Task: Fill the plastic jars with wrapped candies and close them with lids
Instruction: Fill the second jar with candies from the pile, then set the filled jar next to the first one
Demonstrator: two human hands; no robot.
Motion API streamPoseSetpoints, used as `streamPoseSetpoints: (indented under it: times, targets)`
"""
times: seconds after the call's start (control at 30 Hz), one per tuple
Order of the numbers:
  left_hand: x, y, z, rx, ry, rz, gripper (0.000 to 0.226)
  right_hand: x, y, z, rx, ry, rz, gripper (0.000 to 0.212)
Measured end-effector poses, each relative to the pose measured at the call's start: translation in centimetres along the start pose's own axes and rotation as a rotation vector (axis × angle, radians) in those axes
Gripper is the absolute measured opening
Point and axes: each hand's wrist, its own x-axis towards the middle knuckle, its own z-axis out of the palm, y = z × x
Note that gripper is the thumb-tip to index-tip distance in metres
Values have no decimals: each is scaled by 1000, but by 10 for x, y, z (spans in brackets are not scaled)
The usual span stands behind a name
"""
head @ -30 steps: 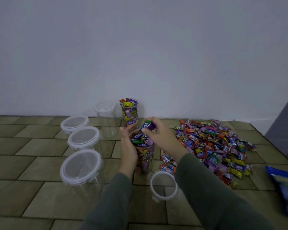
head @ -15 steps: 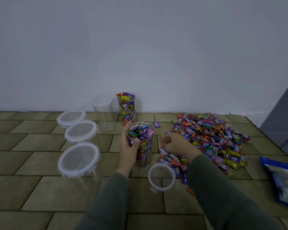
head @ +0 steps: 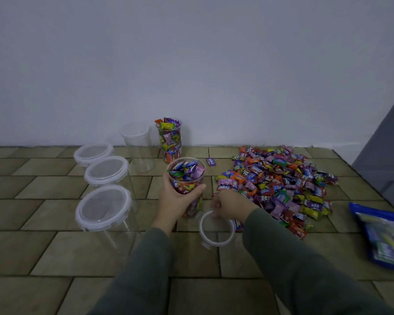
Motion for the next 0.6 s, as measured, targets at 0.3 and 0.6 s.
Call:
streamPoseSetpoints:
  times: [0.3, 0.6]
  targets:
    - [9, -2, -2, 8, 93, 22, 92, 14, 12, -40, 35, 147, 24, 16]
    - [67, 30, 12, -13, 144, 144, 95, 47, 47, -79, 176, 364, 181, 16]
